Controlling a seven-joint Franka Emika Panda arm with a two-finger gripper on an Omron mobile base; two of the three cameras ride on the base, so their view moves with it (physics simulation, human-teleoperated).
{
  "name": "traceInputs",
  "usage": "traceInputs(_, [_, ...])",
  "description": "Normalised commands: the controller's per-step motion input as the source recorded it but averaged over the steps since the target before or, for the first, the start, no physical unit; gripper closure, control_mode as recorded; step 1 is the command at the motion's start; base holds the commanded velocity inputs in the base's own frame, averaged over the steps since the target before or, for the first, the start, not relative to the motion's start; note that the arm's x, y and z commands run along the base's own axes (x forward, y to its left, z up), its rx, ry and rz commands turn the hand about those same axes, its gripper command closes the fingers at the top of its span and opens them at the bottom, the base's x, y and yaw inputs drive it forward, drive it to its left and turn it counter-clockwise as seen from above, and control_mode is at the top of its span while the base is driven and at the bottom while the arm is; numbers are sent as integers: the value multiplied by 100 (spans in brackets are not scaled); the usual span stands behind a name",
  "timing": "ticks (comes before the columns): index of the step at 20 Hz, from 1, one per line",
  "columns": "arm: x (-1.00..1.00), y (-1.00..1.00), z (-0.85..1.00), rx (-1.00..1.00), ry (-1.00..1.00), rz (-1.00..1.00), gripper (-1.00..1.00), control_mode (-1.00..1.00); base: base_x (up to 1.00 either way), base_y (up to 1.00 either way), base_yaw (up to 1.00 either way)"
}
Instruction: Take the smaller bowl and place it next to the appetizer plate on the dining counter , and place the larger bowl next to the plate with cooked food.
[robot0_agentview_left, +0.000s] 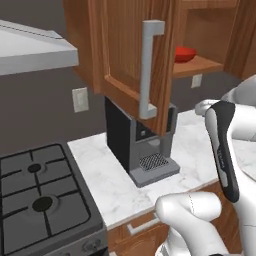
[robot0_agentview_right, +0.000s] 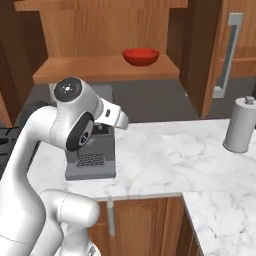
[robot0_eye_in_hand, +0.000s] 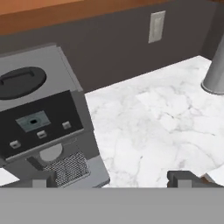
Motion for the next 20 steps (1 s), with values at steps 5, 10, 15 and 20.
traceInputs(5, [0, 0, 0, 0, 0, 0, -100, 100, 86, -29, 35])
traceInputs(10, [0, 0, 0, 0, 0, 0, -100, 100, 83, -42, 41])
traceInputs(15, [0, 0, 0, 0, 0, 0, -100, 100, 64, -44, 33])
traceInputs(20, [15, 0, -6, 0, -1, 0, -100, -100, 23, -4, 3])
